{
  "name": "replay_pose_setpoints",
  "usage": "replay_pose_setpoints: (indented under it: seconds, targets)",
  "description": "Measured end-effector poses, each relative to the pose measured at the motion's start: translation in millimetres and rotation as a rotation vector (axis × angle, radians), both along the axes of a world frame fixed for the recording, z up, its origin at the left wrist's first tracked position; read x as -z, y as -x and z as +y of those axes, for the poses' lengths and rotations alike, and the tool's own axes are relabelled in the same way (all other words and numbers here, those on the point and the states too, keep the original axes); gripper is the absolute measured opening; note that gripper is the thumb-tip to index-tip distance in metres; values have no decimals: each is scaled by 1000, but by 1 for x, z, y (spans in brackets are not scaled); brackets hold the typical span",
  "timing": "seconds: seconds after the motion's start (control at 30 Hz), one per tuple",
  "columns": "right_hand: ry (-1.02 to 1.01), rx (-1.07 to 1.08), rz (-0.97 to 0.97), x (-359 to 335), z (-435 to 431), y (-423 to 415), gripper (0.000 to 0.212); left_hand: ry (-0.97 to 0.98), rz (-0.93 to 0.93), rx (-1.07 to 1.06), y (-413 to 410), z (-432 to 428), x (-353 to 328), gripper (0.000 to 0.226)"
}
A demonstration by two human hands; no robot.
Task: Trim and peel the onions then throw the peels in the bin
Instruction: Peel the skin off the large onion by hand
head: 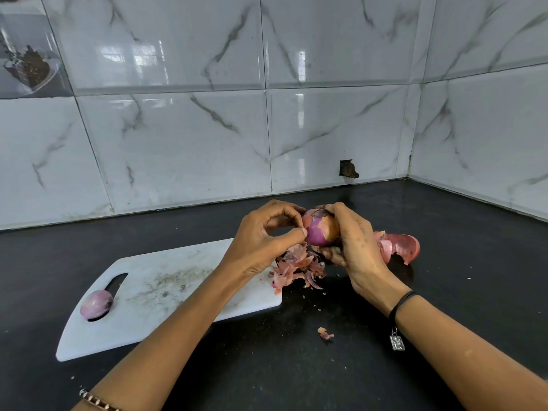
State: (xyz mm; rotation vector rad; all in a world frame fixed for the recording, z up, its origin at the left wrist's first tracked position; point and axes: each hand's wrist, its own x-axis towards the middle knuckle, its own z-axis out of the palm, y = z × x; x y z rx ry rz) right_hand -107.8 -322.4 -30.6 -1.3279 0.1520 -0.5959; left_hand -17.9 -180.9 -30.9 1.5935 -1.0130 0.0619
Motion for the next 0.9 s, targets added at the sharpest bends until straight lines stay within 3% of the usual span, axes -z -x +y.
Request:
replay_pose_setpoints:
  seconds: [0.57,0.9]
  targets:
    - [5,-6,-9,-2,4,3,23,102,23,-207,2,-7,5,9]
    - [2,15,-9,1,0,0,30,57,79,-60,4,-5,1,24]
